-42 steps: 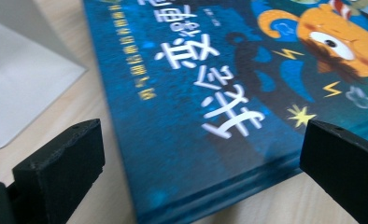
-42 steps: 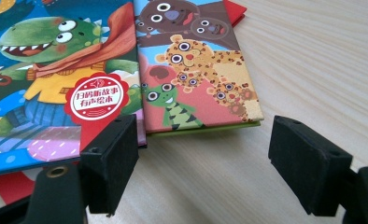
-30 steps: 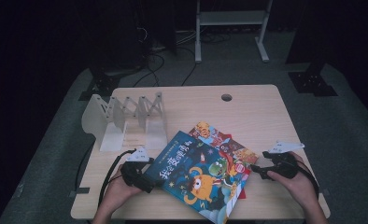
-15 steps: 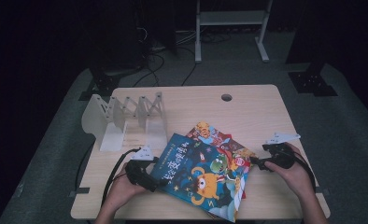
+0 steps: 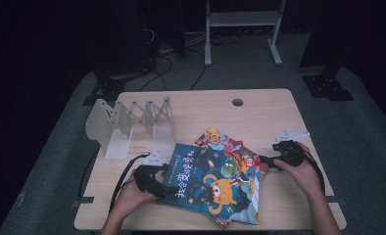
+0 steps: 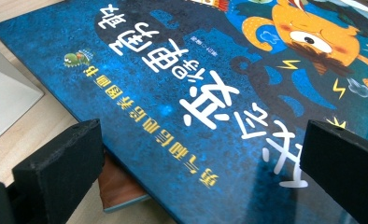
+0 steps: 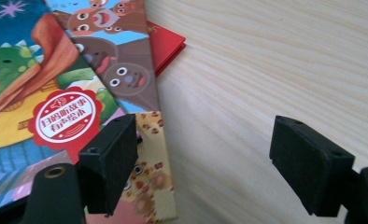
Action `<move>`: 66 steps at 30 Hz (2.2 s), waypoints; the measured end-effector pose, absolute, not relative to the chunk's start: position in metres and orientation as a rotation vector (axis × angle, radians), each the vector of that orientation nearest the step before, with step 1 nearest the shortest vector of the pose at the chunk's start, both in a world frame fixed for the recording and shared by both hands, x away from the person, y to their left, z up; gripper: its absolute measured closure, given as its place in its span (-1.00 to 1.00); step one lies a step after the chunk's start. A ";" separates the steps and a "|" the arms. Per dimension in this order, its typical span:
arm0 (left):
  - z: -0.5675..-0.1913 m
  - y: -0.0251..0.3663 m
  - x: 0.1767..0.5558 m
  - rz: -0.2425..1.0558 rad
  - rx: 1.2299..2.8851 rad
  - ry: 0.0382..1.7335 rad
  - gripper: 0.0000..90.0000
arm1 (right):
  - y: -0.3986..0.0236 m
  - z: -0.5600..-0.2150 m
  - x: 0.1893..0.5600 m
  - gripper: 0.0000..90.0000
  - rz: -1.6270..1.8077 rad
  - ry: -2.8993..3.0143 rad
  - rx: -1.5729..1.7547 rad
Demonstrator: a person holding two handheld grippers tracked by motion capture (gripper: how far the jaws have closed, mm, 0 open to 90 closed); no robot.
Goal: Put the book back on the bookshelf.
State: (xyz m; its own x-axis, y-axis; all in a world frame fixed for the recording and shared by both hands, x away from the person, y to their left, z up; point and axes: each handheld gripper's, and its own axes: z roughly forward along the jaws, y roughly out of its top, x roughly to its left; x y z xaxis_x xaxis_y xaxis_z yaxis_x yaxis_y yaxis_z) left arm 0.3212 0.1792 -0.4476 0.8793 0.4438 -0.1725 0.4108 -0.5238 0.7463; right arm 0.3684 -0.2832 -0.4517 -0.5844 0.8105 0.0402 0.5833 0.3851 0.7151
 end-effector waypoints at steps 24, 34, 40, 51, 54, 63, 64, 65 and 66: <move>-0.447 0.181 0.318 0.075 2.179 0.660 -1.00 | -0.271 -0.441 0.355 0.56 1.121 2.321 1.194; -0.447 0.191 0.316 0.113 2.150 0.724 -1.00 | -0.268 -0.445 0.328 0.99 1.165 2.489 1.105; -0.448 0.194 0.317 0.119 2.146 0.736 -1.00 | -0.267 -0.447 0.326 0.99 1.165 2.522 1.064; -0.450 0.194 0.318 0.112 2.149 0.741 -1.00 | -0.265 -0.449 0.329 0.99 1.187 2.520 1.054; -0.450 0.196 0.318 0.113 2.149 0.745 -1.00 | -0.263 -0.448 0.330 0.99 1.183 2.521 1.053; -0.449 0.213 0.314 0.113 2.129 0.789 -1.00 | -0.251 -0.447 0.327 0.99 1.179 2.549 1.011; -0.450 0.214 0.313 0.112 2.135 0.790 -1.00 | -0.250 -0.447 0.326 0.99 1.176 2.556 1.010; -0.450 0.214 0.313 0.108 2.139 0.792 -1.00 | -0.250 -0.446 0.324 0.99 1.175 2.568 0.999; -0.450 0.214 0.313 0.108 2.139 0.792 -1.00 | -0.249 -0.446 0.322 0.99 1.177 2.572 0.994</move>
State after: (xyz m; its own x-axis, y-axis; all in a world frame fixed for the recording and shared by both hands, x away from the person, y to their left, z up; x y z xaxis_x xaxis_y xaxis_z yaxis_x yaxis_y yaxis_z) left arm 0.3128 0.2142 -0.4503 0.7974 0.5732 -0.1887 0.5014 -0.4553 0.7358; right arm 0.3223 -0.2494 -0.4464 -0.7711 0.6220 0.1363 0.5096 0.4745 0.7177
